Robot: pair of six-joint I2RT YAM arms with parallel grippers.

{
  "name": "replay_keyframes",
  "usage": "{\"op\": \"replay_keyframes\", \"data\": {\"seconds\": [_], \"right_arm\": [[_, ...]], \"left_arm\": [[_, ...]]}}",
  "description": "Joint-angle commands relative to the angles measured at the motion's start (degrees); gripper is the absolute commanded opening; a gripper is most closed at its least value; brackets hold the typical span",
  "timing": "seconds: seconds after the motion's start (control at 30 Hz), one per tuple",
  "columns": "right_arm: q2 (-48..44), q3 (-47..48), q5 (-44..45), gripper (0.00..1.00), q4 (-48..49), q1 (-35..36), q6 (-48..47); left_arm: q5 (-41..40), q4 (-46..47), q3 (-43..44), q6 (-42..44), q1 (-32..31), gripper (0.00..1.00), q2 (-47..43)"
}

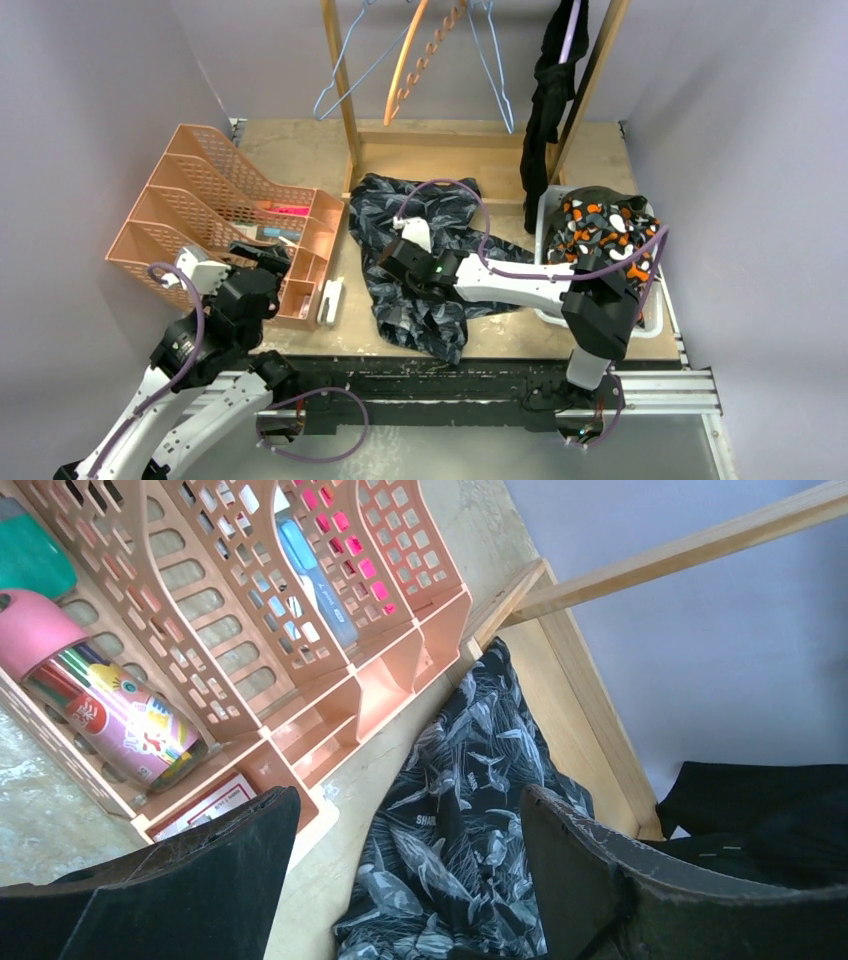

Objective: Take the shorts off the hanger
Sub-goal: Pick up the shorts at the center of the board.

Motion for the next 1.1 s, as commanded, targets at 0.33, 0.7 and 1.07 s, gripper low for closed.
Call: {"op": "replay_keyframes", "data": {"seconds": [0.33, 0.7, 1.07], "right_arm": [[-25.15, 0.10, 12.54, 0.00, -9.82, 0.03, 3.42], [-41.69, 5.58, 17.74, 0.00, -24.92, -0.05, 6.55], [-39.27, 26.67, 31.03, 0.00, -40.04, -0.05, 2.57]], "left_arm": [[3.87, 7.24, -0.78, 4.34, 0.27, 0.80, 5.47], [4.20, 8.43, -2.04, 4.19, 0.34, 0.80, 5.70], [6.30, 11.32, -2.37, 5.16, 0.32, 0.80, 8.62]]}}
